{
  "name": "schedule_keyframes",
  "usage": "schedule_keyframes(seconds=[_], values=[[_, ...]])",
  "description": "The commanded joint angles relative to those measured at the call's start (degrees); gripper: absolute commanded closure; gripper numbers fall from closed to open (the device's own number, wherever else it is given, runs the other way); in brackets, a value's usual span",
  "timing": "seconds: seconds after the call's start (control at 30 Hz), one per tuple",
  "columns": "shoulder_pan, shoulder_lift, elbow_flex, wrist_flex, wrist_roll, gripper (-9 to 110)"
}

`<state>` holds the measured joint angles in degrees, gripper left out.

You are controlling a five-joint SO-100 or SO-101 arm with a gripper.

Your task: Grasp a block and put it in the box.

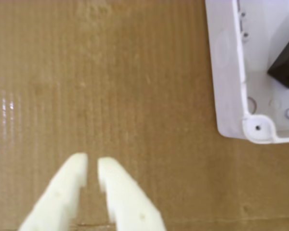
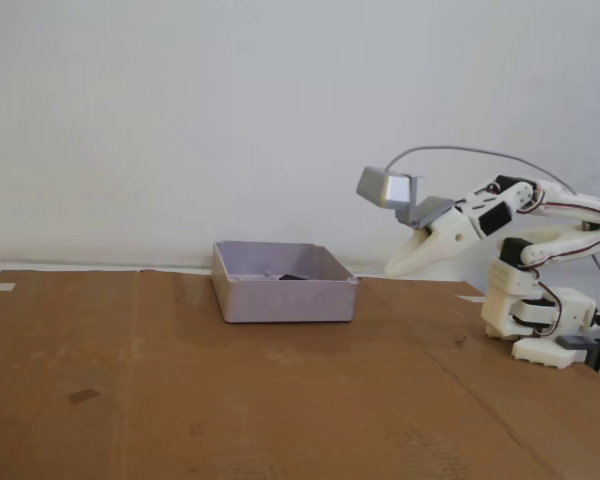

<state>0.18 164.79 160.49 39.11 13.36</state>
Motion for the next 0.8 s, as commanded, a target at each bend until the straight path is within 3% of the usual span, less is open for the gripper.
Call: schedule_keyframes(seconds=[0.0, 0.77], values=[[-0.8, 4.5, 0.4, -0.8, -0.5, 100], [-2.4, 15.8, 16.9, -0.8, -0.5, 100]])
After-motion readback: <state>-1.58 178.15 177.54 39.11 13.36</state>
